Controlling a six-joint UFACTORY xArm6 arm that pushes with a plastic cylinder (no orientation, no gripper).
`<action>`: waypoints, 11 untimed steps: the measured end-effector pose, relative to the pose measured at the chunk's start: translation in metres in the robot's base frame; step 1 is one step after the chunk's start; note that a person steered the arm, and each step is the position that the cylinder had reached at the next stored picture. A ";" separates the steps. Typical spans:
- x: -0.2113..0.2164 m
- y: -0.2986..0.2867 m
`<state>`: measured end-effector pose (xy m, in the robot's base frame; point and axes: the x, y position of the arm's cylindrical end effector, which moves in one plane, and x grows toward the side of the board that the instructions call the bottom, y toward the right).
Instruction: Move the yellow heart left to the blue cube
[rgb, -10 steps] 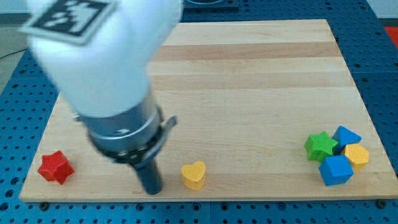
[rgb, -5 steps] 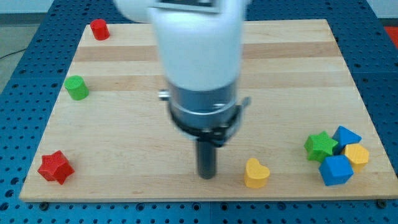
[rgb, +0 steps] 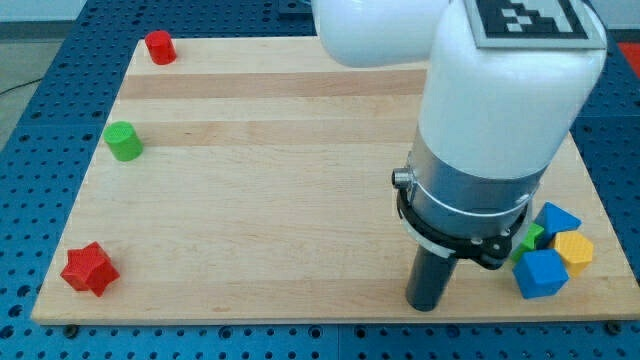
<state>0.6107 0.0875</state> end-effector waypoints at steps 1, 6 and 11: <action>0.003 -0.037; -0.038 -0.004; -0.024 0.019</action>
